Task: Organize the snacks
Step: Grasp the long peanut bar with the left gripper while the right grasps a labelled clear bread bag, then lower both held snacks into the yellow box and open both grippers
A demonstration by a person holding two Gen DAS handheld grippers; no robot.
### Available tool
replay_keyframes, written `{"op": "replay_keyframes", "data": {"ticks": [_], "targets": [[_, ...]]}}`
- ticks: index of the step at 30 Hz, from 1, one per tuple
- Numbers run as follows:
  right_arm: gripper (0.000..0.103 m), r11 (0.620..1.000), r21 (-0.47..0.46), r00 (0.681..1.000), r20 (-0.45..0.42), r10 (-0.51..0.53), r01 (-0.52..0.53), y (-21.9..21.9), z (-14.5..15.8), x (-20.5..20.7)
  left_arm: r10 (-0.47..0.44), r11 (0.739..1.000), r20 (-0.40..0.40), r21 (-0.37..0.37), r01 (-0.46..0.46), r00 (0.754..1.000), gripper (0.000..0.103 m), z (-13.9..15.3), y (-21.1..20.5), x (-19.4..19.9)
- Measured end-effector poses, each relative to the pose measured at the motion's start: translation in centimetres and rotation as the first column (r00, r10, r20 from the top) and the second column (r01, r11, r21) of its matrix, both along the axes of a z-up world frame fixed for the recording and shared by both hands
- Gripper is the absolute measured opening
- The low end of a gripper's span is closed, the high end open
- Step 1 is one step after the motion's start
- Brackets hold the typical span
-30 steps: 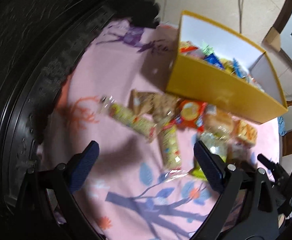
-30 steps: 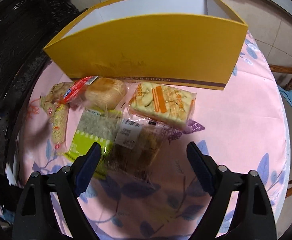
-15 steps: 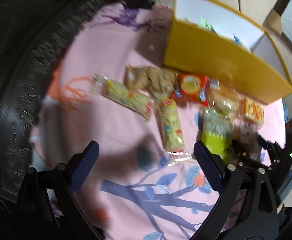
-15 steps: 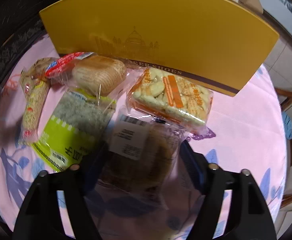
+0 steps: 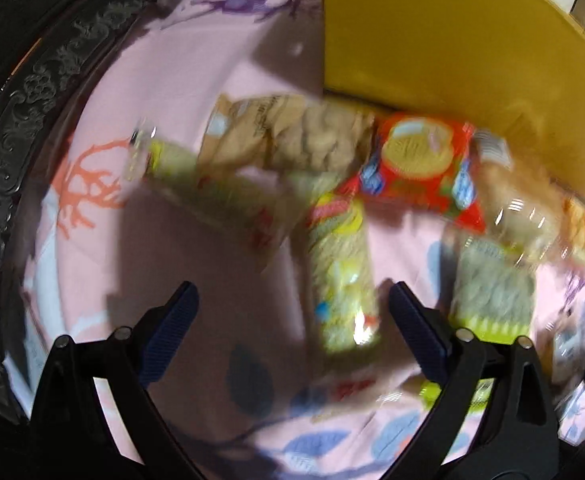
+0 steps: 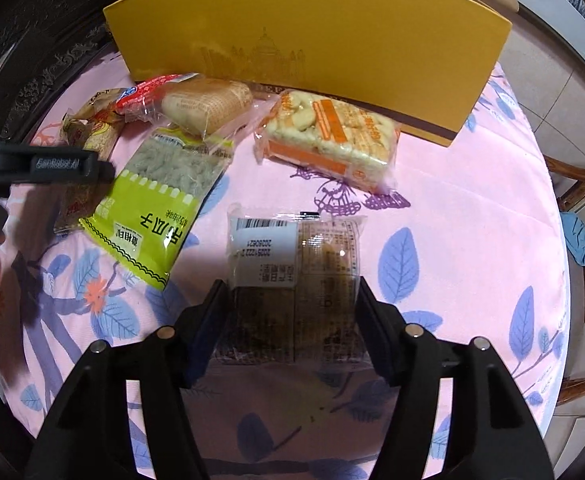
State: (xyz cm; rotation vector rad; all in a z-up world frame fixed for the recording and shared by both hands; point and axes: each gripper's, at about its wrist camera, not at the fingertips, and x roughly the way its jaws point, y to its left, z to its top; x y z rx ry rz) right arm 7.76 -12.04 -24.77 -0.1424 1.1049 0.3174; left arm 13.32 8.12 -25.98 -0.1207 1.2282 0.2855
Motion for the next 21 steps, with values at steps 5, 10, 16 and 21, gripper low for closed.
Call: {"op": "replay_keyframes", "data": {"ticks": [5, 10, 16, 21], "targets": [[0.071, 1.000, -0.012, 1.000, 0.014, 0.005, -0.004, -0.1, 0.0, -0.5, -0.051, 0.998, 0.056, -0.037, 0.053, 0.997, 0.058, 0.4, -1.2, 0.0], [0.057, 0.999, 0.027, 1.000, 0.007, -0.029, 0.029, -1.0, 0.3, -0.3, -0.096, 0.991, 0.046, -0.088, 0.100, 0.994, 0.028, 1.0, -1.4, -1.3], [0.057, 0.997, 0.056, 0.999, -0.010, -0.047, 0.047, -2.4, 1.3, -1.2, -0.109, 0.974, 0.068, -0.190, 0.120, 0.992, 0.028, 2.9, -0.7, -5.0], [0.057, 0.997, 0.071, 0.999, 0.013, -0.040, 0.039, -2.6, 2.6, -1.9, -0.172, 0.960, 0.088, -0.208, 0.187, 0.981, 0.028, 4.8, -2.3, -6.9]]}}
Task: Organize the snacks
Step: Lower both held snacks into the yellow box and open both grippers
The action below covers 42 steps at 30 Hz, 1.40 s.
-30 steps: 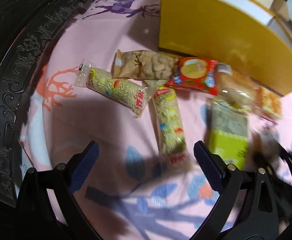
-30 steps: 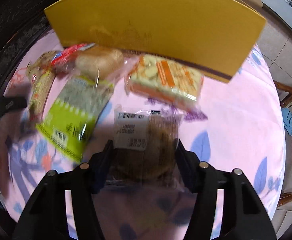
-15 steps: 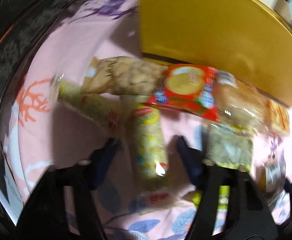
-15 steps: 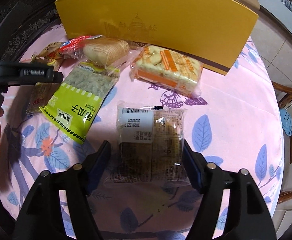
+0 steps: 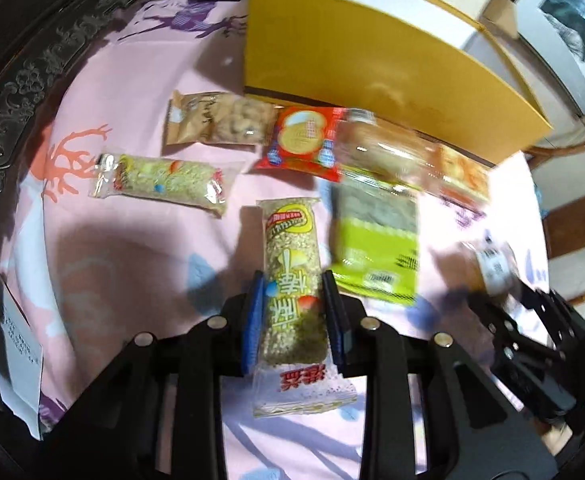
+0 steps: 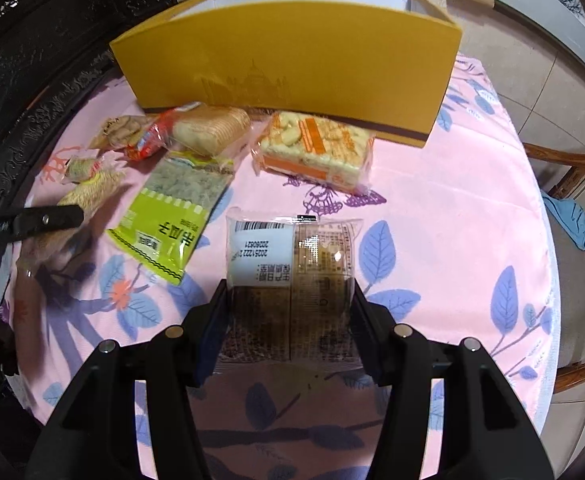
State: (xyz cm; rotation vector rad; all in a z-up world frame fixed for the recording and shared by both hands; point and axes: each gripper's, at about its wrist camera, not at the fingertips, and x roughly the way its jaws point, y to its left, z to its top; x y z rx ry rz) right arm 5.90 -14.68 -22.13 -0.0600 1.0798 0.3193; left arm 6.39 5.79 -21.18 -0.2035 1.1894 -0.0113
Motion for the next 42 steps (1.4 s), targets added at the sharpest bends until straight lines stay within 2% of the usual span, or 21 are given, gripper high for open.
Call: {"op": "replay_keyframes", "data": {"ticks": [10, 27, 34, 37, 42], "targets": [[0.057, 0.999, 0.040, 0.998, 0.063, -0.012, 0.010, -0.8, 3.2, -0.9, -0.079, 0.997, 0.072, -0.001, 0.079, 0.994, 0.028, 3.4, -3.0, -0.4], [0.057, 0.994, 0.102, 0.982, 0.184, -0.045, 0.026, -1.5, 9.1, 0.4, -0.116, 0.993, 0.198, 0.006, 0.117, 0.973, 0.028, 9.4, -4.4, 1.2], [0.057, 0.989, 0.143, 0.960, 0.269, -0.079, 0.041, -1.7, 13.6, 5.6, -0.084, 0.996, 0.281, -0.008, 0.090, 0.956, 0.028, 13.2, -4.8, 7.8], [0.057, 0.989, 0.139, 0.953, 0.289, -0.087, 0.047, -1.4, 14.6, 8.2, -0.069, 0.997, 0.288, -0.007, 0.074, 0.955, 0.028, 13.8, -4.8, 11.4], [0.057, 0.990, 0.123, 0.951, 0.292, -0.104, 0.071, -1.4, 14.7, 11.6, -0.079, 0.997, 0.291, 0.033, 0.073, 0.953, 0.028, 14.2, -5.3, 14.3]]}}
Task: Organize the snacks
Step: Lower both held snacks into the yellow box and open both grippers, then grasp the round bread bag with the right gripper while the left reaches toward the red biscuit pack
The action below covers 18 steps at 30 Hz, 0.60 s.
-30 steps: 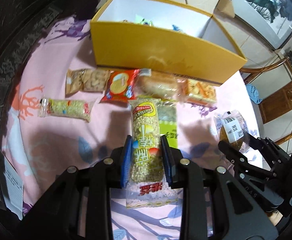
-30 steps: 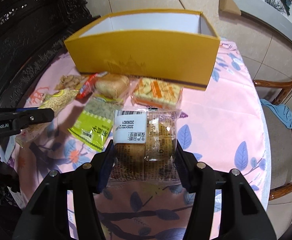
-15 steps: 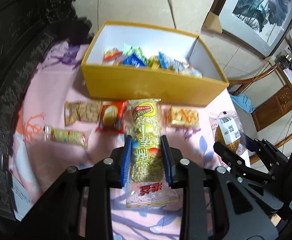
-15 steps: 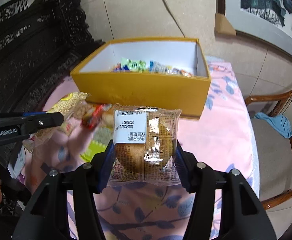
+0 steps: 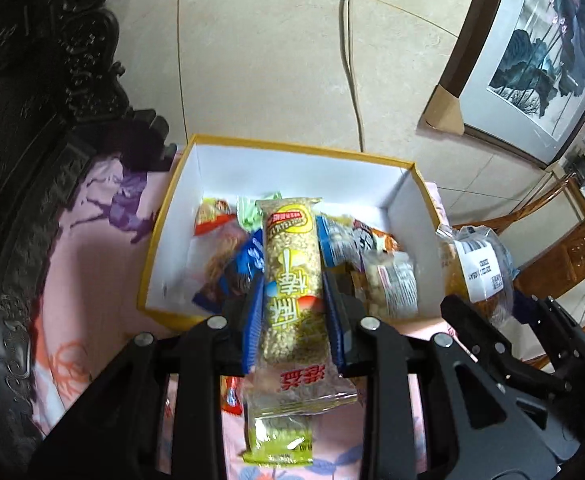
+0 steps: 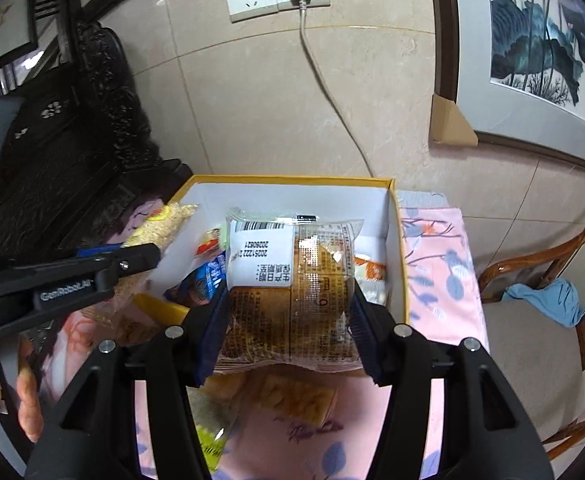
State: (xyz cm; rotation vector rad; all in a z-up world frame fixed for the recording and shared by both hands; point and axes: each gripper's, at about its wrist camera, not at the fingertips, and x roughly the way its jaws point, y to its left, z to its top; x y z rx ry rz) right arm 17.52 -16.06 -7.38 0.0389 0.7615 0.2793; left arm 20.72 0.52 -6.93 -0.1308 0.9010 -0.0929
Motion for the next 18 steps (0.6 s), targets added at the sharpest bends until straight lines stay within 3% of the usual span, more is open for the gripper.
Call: {"op": "replay_keyframes", "data": {"ticks": [6, 7, 9, 11, 15, 18], "targets": [[0.058, 1.000, -0.005, 1.000, -0.007, -0.021, 0.021, -0.3, 0.1, 2.8, -0.012, 0.999, -0.012, 0.035, 0.012, 1.000, 0.029, -0.2, -0.3, 2.5], [0.062, 1.000, -0.013, 1.000, -0.007, -0.023, 0.023, -0.1, 0.3, 3.3, -0.017, 0.999, -0.026, 0.048, 0.018, 1.000, 0.033, -0.3, -0.4, 3.1], [0.075, 0.999, -0.038, 1.000, -0.017, -0.024, 0.024, 0.1, 0.5, 4.8, 0.002, 0.995, -0.057, 0.104, 0.004, 0.998, 0.091, -0.4, -0.6, 4.5], [0.075, 0.998, -0.055, 1.000, -0.011, -0.024, 0.024, -0.1, 0.8, 5.3, 0.034, 0.991, -0.031, 0.132, -0.030, 0.999, 0.094, -0.1, -0.1, 4.5], [0.075, 0.999, -0.031, 1.000, 0.000, 0.021, -0.021, -0.5, 0.7, 3.8, 0.062, 0.991, -0.030, 0.124, -0.058, 0.998, 0.094, -0.3, 1.4, 3.4], [0.075, 0.996, -0.009, 0.996, -0.022, 0.088, -0.088, 0.1, -0.4, 1.9, 0.140, 0.985, -0.025, 0.108, -0.136, 0.990, 0.094, -0.7, 3.5, 1.7]]}}
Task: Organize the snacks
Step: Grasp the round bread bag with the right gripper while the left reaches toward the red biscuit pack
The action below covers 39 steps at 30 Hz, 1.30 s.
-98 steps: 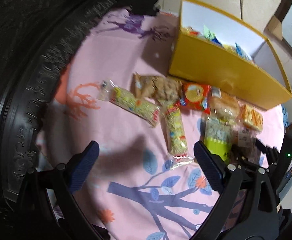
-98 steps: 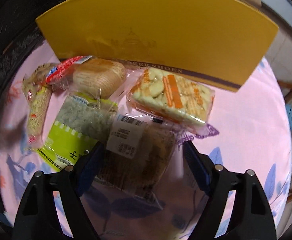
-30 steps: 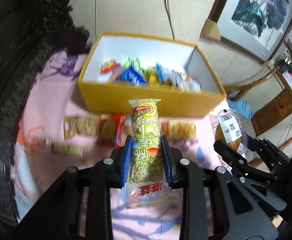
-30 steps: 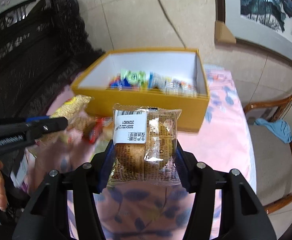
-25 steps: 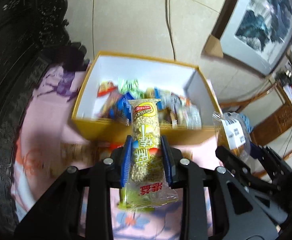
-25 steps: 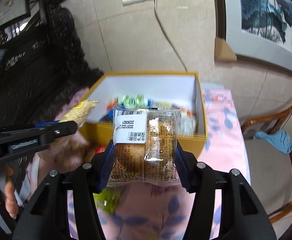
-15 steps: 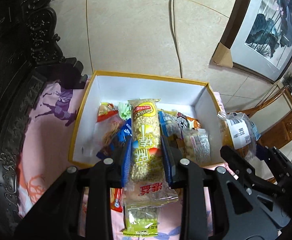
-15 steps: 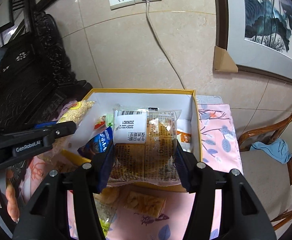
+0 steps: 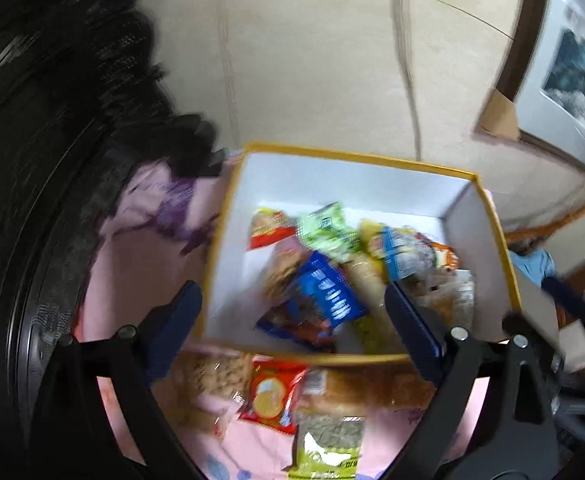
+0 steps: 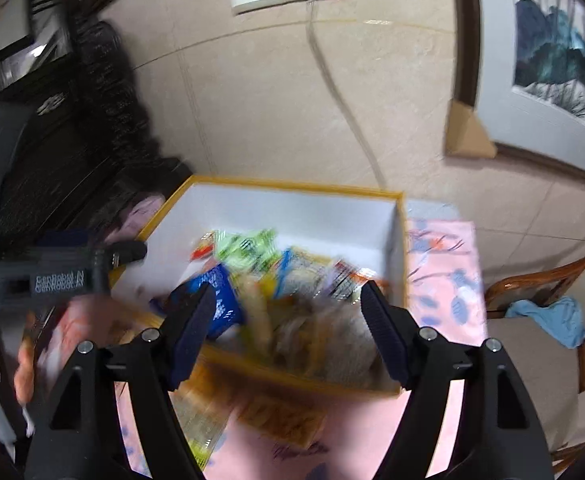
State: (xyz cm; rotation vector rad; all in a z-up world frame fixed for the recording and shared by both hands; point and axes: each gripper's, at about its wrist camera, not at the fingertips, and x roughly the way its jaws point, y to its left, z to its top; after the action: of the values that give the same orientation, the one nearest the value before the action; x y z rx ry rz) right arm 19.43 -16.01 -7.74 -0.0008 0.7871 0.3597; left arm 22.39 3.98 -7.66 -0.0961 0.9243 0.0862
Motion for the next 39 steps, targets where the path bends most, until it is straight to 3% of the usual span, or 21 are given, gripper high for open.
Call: {"op": "replay_keyframes", "data": {"ticks": [5, 9, 14, 17, 21, 24, 27, 28, 31, 36, 39], "targets": [[0.075, 0.989, 0.001, 0.987, -0.056, 0.150, -0.150, 2.5, -3.1, -3.9, 0.090, 0.995, -0.051, -0.047, -0.093, 0.995, 0.094, -2.0, 3.8, -3.1], [0.075, 0.951, -0.013, 0.943, -0.135, 0.304, -0.309, 6.2, -6.4, -5.7, 0.142, 0.987, -0.109, -0.055, -0.149, 0.984, 0.094, -3.9, 6.7, -5.8], [0.075, 0.910, -0.065, 0.905, -0.152, 0.397, -0.410, 9.7, -9.2, -5.3, 0.190, 0.973, -0.160, -0.103, -0.208, 0.969, 0.094, -5.3, 9.7, -9.3], [0.075, 0.879, -0.145, 0.887, -0.169, 0.430, -0.454, 11.5, -10.9, -4.2, 0.196, 0.974, -0.170, -0.083, -0.212, 0.966, 0.094, -5.4, 10.7, -11.3], [0.075, 0.811, -0.293, 0.861, -0.210, 0.463, -0.507, 13.8, -13.8, -3.1, 0.202, 0.973, -0.187, -0.072, -0.219, 0.961, 0.094, -5.5, 11.7, -13.4], [0.076, 0.781, -0.357, 0.859, -0.216, 0.464, -0.512, 14.6, -15.5, -2.6, 0.202, 0.973, -0.204, -0.068, -0.220, 0.958, 0.094, -5.8, 12.0, -14.2], [0.073, 0.783, -0.357, 0.860, -0.201, 0.469, -0.510, 14.9, -16.1, -2.7, 0.199, 0.973, -0.224, -0.068, -0.219, 0.954, 0.094, -6.7, 11.9, -14.3], [0.066, 0.788, -0.360, 0.866, -0.202, 0.457, -0.500, 14.9, -16.3, -2.7, 0.194, 0.974, -0.233, -0.073, -0.216, 0.953, 0.094, -7.0, 11.8, -14.1], [0.057, 0.841, -0.284, 0.884, -0.236, 0.404, -0.460, 13.6, -16.1, -2.0, 0.166, 0.978, -0.234, -0.084, -0.190, 0.958, 0.094, -7.6, 10.7, -13.5], [0.056, 0.864, -0.272, 0.897, -0.259, 0.358, -0.424, 10.8, -16.0, -4.9, 0.057, 0.992, -0.203, -0.098, -0.078, 0.978, 0.094, -9.3, 7.1, -10.9], [0.056, 0.889, -0.242, 0.905, -0.284, 0.317, -0.388, 8.8, -15.8, -7.2, -0.013, 0.999, -0.202, -0.052, 0.002, 0.979, 0.094, -11.4, 4.0, -8.5]]}}
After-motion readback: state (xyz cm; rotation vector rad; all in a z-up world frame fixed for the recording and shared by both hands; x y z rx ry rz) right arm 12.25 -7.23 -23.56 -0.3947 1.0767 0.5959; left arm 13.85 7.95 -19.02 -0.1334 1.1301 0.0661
